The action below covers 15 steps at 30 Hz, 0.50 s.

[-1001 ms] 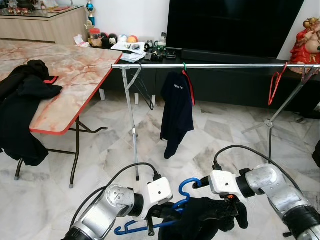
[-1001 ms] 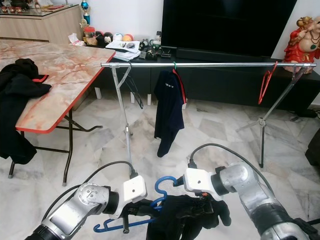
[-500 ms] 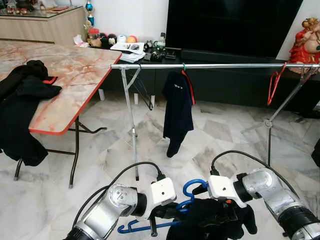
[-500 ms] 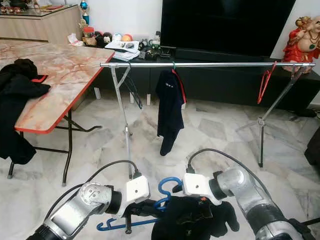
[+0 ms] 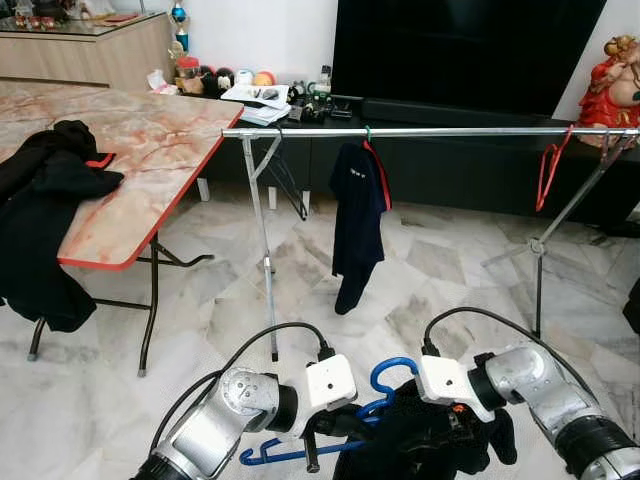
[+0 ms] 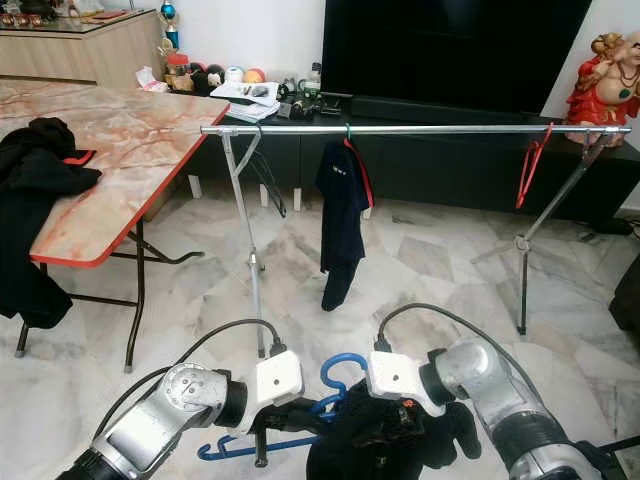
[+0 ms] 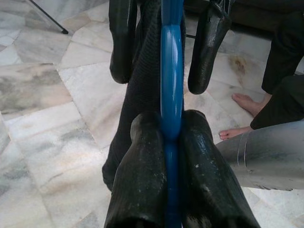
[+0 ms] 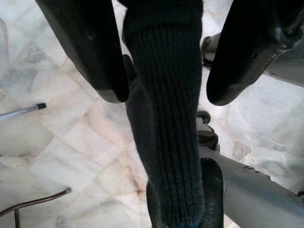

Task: Hang hanger

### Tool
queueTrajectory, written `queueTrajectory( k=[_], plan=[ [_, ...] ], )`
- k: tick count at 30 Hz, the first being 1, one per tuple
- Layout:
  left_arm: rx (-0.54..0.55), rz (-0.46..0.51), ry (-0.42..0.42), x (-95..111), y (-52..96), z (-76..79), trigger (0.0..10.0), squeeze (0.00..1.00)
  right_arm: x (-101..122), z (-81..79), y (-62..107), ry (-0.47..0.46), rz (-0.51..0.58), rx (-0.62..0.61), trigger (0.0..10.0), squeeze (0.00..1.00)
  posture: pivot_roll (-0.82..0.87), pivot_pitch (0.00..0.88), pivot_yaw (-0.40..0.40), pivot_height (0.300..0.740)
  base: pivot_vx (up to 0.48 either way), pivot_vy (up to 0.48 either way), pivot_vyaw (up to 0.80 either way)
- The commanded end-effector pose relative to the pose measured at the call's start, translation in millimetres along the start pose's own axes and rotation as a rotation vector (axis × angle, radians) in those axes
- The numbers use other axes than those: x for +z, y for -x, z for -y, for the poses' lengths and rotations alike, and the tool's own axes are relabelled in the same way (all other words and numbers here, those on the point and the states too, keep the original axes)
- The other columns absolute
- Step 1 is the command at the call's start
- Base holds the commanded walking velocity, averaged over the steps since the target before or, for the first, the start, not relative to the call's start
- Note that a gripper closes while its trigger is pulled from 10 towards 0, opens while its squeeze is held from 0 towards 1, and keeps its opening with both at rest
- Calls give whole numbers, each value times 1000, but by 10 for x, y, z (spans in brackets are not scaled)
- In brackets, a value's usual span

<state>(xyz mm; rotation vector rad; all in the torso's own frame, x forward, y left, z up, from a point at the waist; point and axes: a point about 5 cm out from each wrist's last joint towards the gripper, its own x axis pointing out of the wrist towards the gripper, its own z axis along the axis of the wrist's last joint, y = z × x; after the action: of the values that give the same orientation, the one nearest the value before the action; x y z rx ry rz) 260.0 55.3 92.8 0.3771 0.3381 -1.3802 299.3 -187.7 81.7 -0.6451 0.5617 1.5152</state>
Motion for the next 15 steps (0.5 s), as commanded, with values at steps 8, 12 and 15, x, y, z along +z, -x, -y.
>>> queueTrajectory(
  k=[8, 12, 15],
  plan=[
    [3, 70, -47, 208, -36, -22, 10000, 0, 8, 13, 2, -7, 15, 1, 0, 0, 52, 0, -100, 740, 0, 0, 0],
    [5, 81, -46, 232, -60, -17, 10000, 0, 11, 7, -3, -11, 23, 7, 0, 0, 53, 0, -103, 740, 0, 0, 0],
    [4, 87, -48, 251, -66, -20, 10000, 0, 12, 3, -9, -12, 27, 12, 0, 0, 51, 0, -102, 740, 0, 0, 0]
  ],
)
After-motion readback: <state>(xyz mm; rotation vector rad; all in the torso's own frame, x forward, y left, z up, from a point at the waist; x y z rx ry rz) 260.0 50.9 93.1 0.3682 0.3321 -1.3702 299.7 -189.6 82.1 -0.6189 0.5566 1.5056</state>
